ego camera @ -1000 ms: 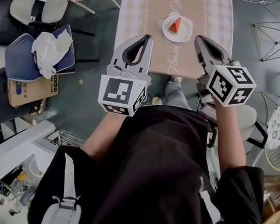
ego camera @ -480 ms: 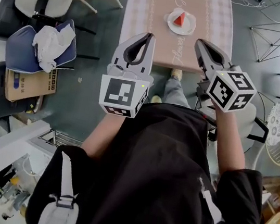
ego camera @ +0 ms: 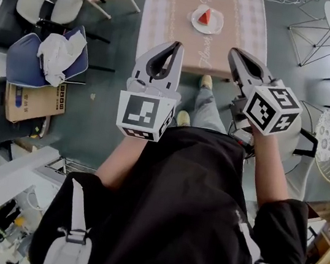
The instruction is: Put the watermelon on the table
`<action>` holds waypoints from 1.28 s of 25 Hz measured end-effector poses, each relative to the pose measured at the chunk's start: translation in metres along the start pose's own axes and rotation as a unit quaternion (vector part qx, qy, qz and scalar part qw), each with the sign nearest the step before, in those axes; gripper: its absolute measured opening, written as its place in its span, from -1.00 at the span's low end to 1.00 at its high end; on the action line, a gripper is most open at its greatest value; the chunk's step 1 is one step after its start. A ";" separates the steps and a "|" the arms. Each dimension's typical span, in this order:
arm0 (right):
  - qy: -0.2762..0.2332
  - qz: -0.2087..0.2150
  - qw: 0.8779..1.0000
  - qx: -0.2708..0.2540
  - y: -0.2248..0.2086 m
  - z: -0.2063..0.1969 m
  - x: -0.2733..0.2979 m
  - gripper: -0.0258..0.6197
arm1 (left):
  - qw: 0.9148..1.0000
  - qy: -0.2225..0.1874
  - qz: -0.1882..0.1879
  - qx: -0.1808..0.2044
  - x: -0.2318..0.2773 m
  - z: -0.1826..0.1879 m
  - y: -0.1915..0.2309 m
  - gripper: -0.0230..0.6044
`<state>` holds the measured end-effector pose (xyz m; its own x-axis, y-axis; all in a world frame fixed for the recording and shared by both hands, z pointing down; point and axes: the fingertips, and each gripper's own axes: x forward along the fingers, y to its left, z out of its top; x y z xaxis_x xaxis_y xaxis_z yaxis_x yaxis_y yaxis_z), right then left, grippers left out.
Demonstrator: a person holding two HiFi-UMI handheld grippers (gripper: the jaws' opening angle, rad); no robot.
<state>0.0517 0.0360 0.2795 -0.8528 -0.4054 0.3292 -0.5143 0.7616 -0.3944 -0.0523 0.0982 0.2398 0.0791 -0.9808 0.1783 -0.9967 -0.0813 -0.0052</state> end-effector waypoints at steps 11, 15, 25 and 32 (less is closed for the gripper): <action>-0.002 0.000 1.000 0.011 -0.006 -0.012 -0.031 -0.87 | 1.000 0.010 -0.009 -0.004 -0.008 -0.011 -0.032 -0.88; 0.004 -0.003 1.000 0.002 -0.011 -0.012 -0.035 -0.87 | 1.000 0.014 -0.008 -0.007 -0.006 -0.012 -0.037 -0.88; 0.005 0.005 1.000 0.004 -0.014 -0.016 -0.037 -0.88 | 1.000 0.022 -0.014 -0.014 -0.002 -0.018 -0.044 -0.88; 0.005 0.006 1.000 0.004 -0.008 -0.019 -0.034 -0.87 | 1.000 0.019 -0.016 -0.012 -0.004 -0.019 -0.037 -0.88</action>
<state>0.0860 0.0533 0.2874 -0.8580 -0.3908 0.3335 -0.5047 0.7624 -0.4050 -0.0161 0.1087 0.2580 0.1111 -0.9704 0.2144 -0.9938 -0.1081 0.0255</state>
